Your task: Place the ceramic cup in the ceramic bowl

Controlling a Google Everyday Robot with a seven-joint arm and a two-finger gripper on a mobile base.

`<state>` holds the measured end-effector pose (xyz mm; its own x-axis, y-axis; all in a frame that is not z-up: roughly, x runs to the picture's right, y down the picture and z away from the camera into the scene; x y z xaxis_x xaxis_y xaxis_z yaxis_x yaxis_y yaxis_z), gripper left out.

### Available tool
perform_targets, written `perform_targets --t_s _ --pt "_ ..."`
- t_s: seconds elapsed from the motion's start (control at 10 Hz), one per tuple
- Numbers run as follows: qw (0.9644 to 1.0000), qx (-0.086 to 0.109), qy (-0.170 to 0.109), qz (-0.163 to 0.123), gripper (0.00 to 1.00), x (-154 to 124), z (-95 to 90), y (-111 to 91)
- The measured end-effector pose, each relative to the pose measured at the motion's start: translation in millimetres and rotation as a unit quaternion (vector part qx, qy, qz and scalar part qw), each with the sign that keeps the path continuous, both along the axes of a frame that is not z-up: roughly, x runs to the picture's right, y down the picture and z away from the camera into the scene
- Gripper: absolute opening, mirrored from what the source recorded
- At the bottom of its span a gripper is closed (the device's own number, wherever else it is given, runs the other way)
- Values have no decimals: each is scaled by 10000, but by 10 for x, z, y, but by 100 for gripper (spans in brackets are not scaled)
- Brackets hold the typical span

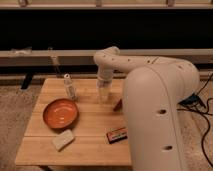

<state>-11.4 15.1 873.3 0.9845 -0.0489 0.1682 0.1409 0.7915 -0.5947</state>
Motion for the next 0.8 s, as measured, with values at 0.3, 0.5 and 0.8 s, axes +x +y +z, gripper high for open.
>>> perform_targets --t_s 0.3,0.5,0.8 --pt "9999 27 112 -14 80 25 177 170" --pt "9997 148 164 74 64 91 252 232" --pt "9987 441 137 204 33 215 123 158"
